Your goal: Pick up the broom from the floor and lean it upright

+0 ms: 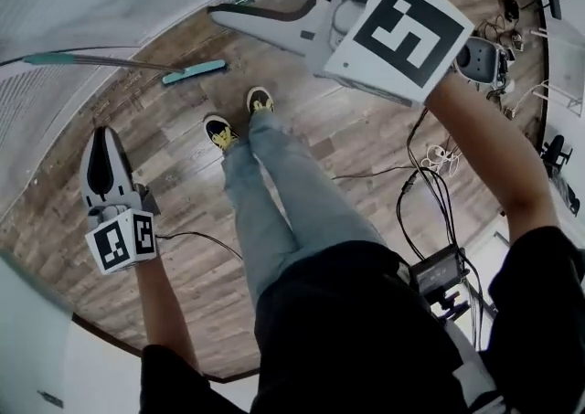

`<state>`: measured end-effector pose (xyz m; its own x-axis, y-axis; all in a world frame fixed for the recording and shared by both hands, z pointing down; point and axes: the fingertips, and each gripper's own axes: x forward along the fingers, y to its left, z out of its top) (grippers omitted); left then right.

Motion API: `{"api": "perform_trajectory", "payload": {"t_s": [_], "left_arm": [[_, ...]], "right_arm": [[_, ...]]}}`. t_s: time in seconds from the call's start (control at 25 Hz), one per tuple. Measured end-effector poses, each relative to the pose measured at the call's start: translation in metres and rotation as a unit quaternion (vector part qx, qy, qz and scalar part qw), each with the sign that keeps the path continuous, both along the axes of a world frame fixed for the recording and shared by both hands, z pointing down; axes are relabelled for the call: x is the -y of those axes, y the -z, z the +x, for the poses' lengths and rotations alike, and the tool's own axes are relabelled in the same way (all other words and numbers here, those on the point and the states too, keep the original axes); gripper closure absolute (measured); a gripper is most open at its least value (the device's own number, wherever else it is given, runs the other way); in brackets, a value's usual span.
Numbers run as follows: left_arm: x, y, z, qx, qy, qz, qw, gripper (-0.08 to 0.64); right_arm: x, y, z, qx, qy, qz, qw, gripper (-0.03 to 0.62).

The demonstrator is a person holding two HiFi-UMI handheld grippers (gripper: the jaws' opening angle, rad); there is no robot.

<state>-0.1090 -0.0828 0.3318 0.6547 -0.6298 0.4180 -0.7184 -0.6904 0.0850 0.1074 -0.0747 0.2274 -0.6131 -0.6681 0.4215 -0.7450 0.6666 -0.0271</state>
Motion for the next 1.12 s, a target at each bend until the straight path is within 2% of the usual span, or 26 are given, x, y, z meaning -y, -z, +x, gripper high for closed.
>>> {"api": "perform_trajectory", "payload": {"t_s": [0.08,0.16,0.44,0.64,0.84,1.12], "left_arm": [[-0.016,0.037,0.011,-0.032,-0.009,-0.010,0.9994,0.526],[-0.029,0.076,0.026,-0.051,-0.026,0.002,0.9984,0.537],[-0.066,0.193,0.072,-0.079,-0.089,0.050,0.9916,0.537],[-0.084,0.268,0.085,-0.100,-0.105,0.071,0.9870,0.537],[-0.084,0.322,0.090,-0.129,-0.097,0.093,0.9825,0.537],[-0.097,0.342,0.090,-0.136,-0.107,0.101,0.9798,0.537]], "right_arm": [[-0.018,0.036,0.012,-0.003,-0.006,0.010,1.000,0.442],[-0.034,0.074,0.027,0.000,-0.026,0.027,0.999,0.457],[-0.087,0.180,0.061,0.022,-0.098,0.091,0.991,0.532],[-0.123,0.243,0.075,0.055,-0.147,0.135,0.978,0.553],[-0.145,0.264,0.082,0.080,-0.194,0.151,0.966,0.555],[-0.180,0.257,0.088,0.079,-0.257,0.133,0.954,0.554]]}}
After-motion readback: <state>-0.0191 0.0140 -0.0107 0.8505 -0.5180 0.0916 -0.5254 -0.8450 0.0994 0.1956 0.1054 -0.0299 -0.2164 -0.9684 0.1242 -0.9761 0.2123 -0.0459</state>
